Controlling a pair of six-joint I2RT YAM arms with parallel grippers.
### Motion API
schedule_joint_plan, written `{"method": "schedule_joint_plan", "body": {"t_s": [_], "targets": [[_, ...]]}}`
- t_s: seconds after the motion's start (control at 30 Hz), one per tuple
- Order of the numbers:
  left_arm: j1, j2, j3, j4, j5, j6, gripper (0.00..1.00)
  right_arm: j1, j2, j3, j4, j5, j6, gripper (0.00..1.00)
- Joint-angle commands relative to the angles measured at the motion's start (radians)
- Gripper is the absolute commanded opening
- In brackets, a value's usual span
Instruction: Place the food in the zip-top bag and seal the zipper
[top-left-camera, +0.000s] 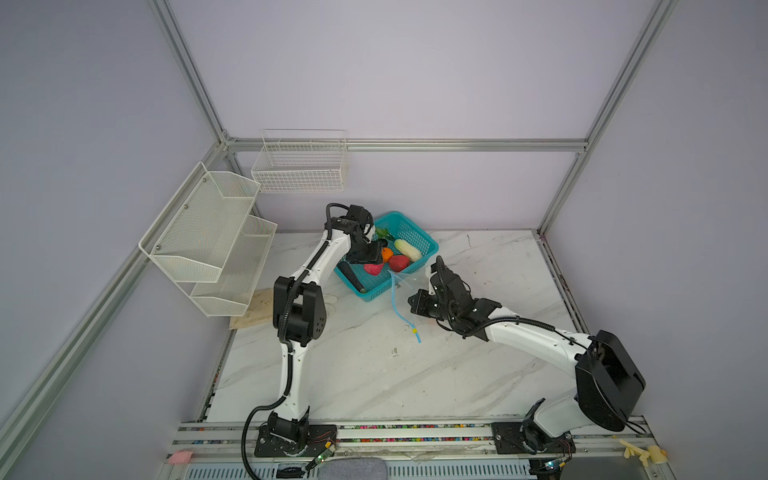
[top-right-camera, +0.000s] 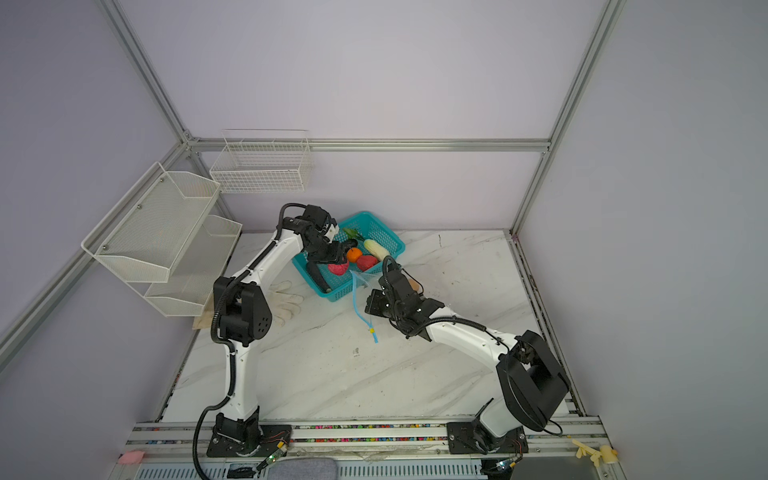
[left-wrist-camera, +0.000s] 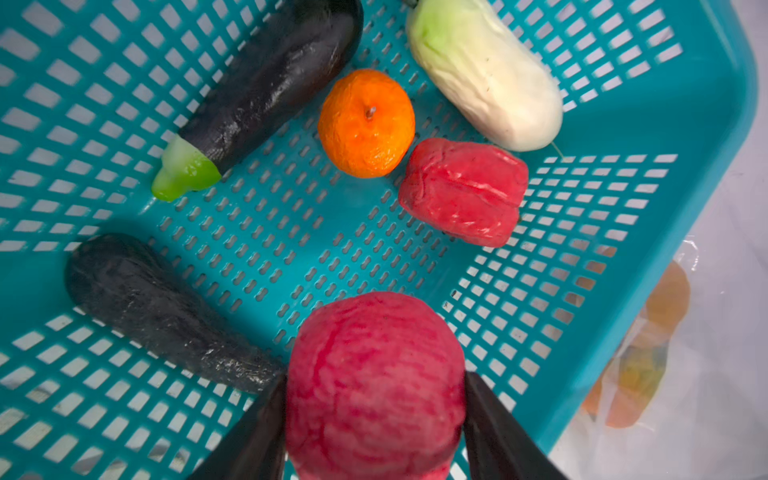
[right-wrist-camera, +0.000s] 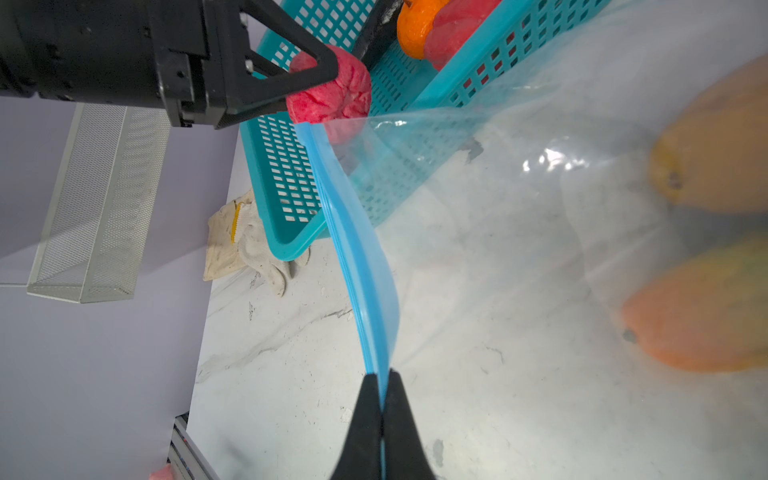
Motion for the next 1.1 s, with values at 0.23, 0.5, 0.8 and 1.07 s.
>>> {"method": "schedule_joint_plan", "body": {"t_s": [0.23,0.5,0.8,1.07], "targets": [[0.032,-0.160,-0.180,0.128,0.045,-0.052,0.58,0.005,0.005,-0.001,0.033,0.000,0.000,0.00],[0.077,-0.251,-0.327,0.241,0.145,-0.109,0.57,0.004,0.024,0.015,0.033,-0.005,-0.001,0.00],[0.102,-0.395,-0.475,0.320,0.253,-0.152,0.55,0.005,0.032,0.038,0.020,-0.004,0.002,0.00],[0.108,-0.607,-0.709,0.368,0.295,-0.170,0.55,0.004,0.034,0.050,0.013,-0.005,0.005,0.00]]}}
